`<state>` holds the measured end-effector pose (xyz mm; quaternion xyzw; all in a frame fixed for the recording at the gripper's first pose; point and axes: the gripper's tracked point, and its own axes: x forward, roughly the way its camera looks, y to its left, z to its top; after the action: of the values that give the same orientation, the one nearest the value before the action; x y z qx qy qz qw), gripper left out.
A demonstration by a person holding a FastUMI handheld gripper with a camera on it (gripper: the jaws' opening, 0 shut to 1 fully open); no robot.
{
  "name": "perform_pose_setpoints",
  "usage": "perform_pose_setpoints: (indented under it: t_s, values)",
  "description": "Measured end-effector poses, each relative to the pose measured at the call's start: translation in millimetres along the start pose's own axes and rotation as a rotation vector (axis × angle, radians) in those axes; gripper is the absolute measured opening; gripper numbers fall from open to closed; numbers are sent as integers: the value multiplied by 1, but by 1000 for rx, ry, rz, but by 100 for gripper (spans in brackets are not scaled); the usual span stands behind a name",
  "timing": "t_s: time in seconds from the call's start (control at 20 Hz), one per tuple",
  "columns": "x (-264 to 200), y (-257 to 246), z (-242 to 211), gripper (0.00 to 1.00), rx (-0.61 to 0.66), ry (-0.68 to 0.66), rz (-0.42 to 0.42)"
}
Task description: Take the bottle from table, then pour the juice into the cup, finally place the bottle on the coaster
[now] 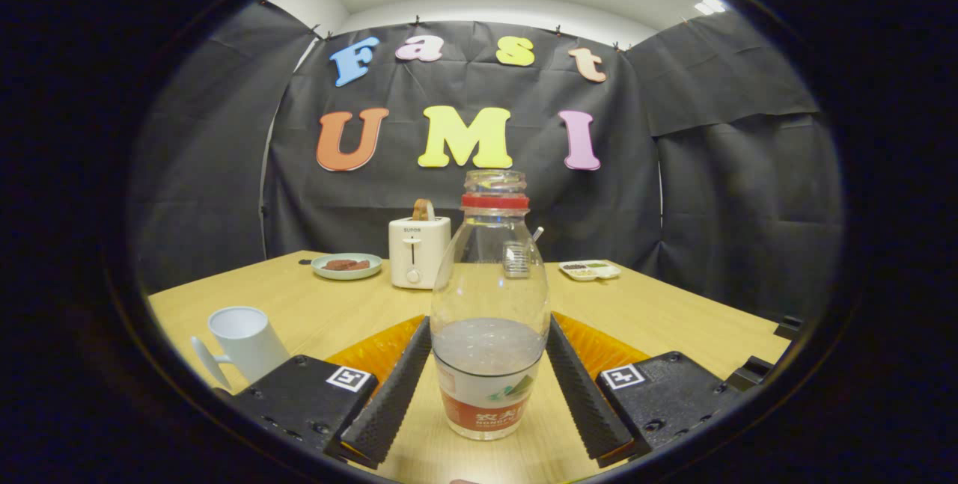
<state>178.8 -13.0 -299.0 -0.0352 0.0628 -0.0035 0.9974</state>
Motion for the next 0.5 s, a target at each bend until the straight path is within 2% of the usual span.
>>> perform_pose_setpoints:
  t_s: [0.25, 0.5]
  values:
    - [7, -2, -7, 83, 32, 2, 13]
    - [-4, 2, 6, 80, -36, -12, 33]
